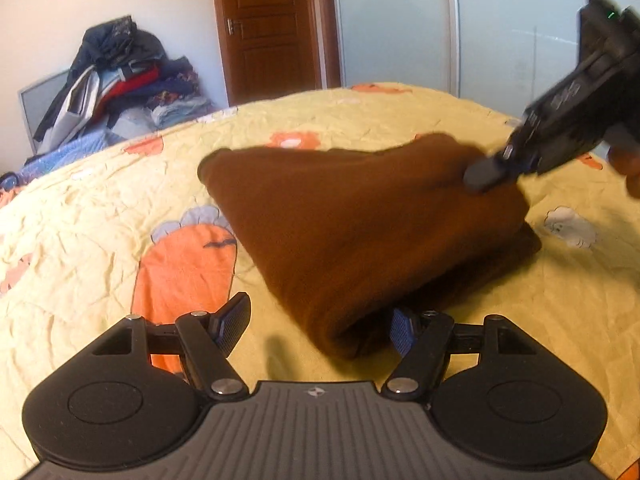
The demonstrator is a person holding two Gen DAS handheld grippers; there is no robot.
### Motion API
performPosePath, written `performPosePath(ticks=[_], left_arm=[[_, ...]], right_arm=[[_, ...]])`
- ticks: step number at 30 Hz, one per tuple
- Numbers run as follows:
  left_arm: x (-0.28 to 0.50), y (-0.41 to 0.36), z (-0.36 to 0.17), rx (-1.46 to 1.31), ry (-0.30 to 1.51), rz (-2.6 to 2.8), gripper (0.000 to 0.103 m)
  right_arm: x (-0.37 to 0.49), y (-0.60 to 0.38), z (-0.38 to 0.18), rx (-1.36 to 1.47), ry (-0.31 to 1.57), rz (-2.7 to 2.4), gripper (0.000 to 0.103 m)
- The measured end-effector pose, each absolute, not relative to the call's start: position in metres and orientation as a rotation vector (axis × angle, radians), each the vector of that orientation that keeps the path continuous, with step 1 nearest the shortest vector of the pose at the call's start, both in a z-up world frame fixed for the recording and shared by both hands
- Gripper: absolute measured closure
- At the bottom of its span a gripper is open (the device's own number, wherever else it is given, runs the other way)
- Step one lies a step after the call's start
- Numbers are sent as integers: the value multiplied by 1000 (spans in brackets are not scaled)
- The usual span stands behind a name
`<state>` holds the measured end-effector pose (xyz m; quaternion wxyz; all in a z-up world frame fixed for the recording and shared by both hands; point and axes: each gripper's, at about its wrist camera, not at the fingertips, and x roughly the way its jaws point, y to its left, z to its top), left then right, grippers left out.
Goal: Fold small clothes
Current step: 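Open the left tool while the right tool presses the bundle edge down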
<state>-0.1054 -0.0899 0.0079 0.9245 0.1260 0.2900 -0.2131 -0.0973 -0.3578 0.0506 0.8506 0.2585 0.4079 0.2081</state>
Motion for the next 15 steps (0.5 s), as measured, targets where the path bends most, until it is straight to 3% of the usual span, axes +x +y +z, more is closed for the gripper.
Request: performPosePath(ticks=[6, 10, 12, 14, 15], left_arm=[[-103, -92, 2, 241, 619, -430, 31], [-102, -92, 1, 249, 618, -430, 31], [-102, -93, 0, 249, 618, -429, 31], [-101, -94, 0, 254, 617, -427, 31], [-101, -94, -1, 256, 616, -426, 31]], right_arm=[[-102, -373, 17, 608, 922, 379, 89], [-107, -377, 38, 610, 842, 390, 89], [-101, -380, 30, 605, 888, 373, 88], [-96, -381, 18, 613, 952, 376, 86], [-97, -381, 19, 627, 947, 375, 76]])
